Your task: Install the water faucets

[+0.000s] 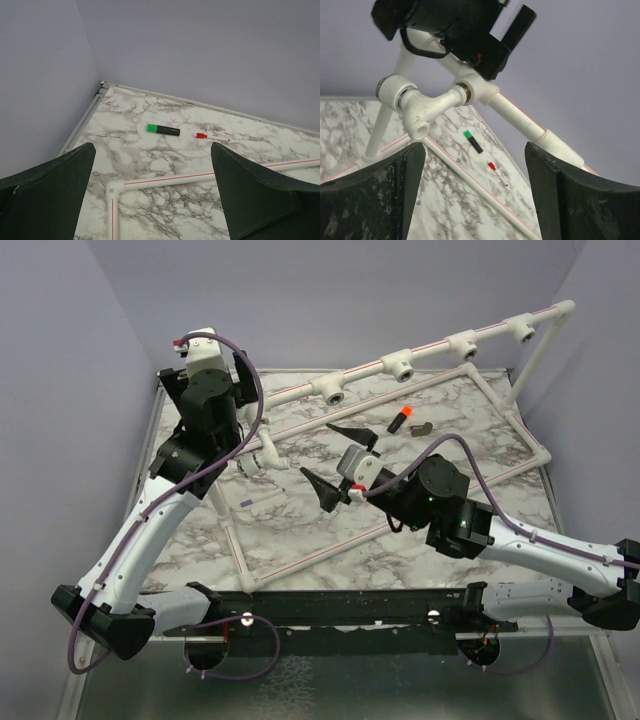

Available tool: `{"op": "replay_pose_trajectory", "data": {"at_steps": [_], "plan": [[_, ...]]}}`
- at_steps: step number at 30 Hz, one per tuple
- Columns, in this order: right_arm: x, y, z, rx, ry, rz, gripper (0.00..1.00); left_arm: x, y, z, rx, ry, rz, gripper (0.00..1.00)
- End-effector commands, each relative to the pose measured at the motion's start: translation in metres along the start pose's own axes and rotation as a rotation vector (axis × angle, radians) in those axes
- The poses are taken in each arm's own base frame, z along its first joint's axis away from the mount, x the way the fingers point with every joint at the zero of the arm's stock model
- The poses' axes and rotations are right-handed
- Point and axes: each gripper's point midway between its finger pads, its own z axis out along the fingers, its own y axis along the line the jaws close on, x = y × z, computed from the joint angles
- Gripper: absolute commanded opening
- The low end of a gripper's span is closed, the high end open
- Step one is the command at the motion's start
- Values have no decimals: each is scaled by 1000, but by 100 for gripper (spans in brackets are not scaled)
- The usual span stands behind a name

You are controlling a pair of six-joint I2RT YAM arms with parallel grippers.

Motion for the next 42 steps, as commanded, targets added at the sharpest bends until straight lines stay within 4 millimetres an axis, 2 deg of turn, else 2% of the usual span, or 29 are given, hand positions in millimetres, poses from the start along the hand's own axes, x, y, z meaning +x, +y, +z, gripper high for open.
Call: {"op": "replay_pose_trajectory", "data": {"at_steps": [1,4,6,12,16,21,32,42], "plan": [[-13,13,-2,-184,-48,-350,86,22,14,4,-50,91,140,99],[-13,25,3,-267,-71,-475,86,16,18,8,-72,84,143,99],[-18,25,10,-276,-87,-549,86,12,21,11,-95,78,142,99],[-1,31,25,-320,-49,-741,86,-1,25,17,-125,56,113,99],[11,37,35,-341,-31,-850,86,13,25,24,-134,73,123,99],[13,45,46,-345,-45,-928,86,36,27,31,-133,109,127,99],[15,51,65,-260,-47,-1121,82,67,33,27,-124,165,139,99],[22,59,76,-240,-24,-1178,64,76,32,24,-105,186,137,99]]}}
